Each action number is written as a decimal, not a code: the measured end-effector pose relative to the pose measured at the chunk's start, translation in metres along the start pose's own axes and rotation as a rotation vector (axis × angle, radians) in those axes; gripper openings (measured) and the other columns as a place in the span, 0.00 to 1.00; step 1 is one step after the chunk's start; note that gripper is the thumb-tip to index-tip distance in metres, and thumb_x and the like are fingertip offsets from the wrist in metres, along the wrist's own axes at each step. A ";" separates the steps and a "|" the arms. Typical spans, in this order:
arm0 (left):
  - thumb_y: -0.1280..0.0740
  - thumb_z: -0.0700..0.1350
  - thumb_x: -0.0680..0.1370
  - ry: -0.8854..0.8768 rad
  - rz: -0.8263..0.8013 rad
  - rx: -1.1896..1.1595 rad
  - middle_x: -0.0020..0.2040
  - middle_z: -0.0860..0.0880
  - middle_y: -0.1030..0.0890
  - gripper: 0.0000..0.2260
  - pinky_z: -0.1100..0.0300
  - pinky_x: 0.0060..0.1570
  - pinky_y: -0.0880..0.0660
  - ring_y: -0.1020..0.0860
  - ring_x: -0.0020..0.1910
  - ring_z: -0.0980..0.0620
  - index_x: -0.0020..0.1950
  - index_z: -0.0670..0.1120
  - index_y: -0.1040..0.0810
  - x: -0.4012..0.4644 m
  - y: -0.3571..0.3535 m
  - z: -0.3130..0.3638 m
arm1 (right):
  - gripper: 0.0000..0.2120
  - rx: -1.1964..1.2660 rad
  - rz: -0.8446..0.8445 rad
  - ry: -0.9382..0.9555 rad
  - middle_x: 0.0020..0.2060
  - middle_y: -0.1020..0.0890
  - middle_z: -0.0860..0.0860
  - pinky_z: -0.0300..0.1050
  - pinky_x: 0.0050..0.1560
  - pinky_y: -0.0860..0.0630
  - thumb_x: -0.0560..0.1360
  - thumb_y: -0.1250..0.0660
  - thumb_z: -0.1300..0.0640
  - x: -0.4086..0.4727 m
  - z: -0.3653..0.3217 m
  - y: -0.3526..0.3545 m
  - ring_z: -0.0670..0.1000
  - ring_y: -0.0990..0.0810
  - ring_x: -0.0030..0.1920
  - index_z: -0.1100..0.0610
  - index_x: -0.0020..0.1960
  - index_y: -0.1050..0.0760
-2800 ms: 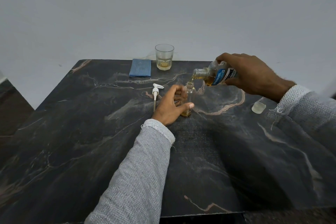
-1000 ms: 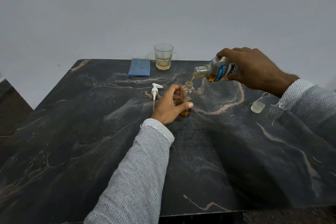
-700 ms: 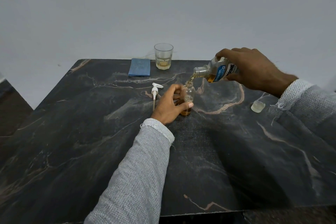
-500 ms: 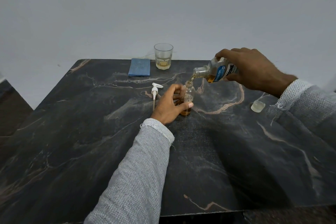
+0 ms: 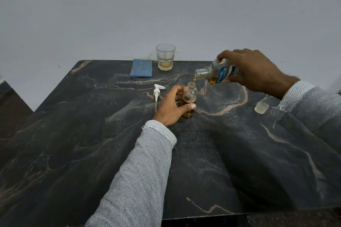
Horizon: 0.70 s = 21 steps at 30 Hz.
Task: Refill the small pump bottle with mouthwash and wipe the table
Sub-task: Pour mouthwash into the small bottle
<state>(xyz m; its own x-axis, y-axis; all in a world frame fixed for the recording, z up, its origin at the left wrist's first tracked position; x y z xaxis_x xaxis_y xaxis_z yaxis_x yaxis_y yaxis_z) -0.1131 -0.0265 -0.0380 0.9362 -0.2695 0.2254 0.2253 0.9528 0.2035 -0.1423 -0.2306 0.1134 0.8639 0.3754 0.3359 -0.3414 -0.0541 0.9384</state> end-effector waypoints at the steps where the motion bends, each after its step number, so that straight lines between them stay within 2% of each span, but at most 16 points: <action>1: 0.23 0.42 0.70 -0.001 0.001 -0.001 0.55 0.55 0.22 0.20 0.48 0.65 0.27 0.23 0.60 0.53 0.53 0.59 0.28 0.000 0.000 0.000 | 0.28 -0.001 0.006 0.003 0.54 0.19 0.59 0.54 0.51 0.27 0.69 0.23 0.58 0.000 0.000 0.000 0.62 0.22 0.53 0.55 0.66 0.29; 15: 0.24 0.42 0.70 -0.003 0.002 0.003 0.58 0.54 0.21 0.21 0.50 0.66 0.28 0.24 0.61 0.54 0.54 0.58 0.29 0.000 0.000 0.000 | 0.29 0.026 -0.008 0.004 0.55 0.19 0.57 0.54 0.51 0.26 0.69 0.24 0.57 -0.001 0.001 -0.010 0.60 0.22 0.53 0.55 0.67 0.30; 19: 0.24 0.40 0.71 0.005 -0.004 -0.008 0.58 0.54 0.22 0.21 0.55 0.65 0.28 0.24 0.61 0.55 0.57 0.54 0.29 0.000 0.000 0.000 | 0.30 0.287 -0.042 -0.114 0.56 0.20 0.53 0.50 0.46 0.20 0.68 0.23 0.59 -0.009 0.004 -0.025 0.55 0.20 0.51 0.54 0.66 0.31; 21: 0.24 0.40 0.71 0.012 -0.005 -0.010 0.58 0.53 0.22 0.21 0.59 0.63 0.28 0.24 0.61 0.55 0.58 0.52 0.29 0.000 0.000 0.000 | 0.28 0.478 -0.049 -0.207 0.52 0.21 0.47 0.38 0.40 0.22 0.68 0.22 0.58 -0.015 0.006 -0.034 0.49 0.19 0.48 0.51 0.63 0.32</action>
<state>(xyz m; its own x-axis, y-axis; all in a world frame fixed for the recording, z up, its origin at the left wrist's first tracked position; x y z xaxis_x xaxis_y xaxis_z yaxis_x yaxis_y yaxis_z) -0.1135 -0.0268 -0.0381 0.9383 -0.2731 0.2124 0.2331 0.9527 0.1950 -0.1417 -0.2404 0.0770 0.9460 0.2002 0.2548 -0.1334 -0.4759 0.8693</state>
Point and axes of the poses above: each hand's wrist, its own x-axis towards the middle knuckle, its own y-axis out of the back of the hand, z = x × y, the point moved 2 cm from there along x, towards the middle knuckle
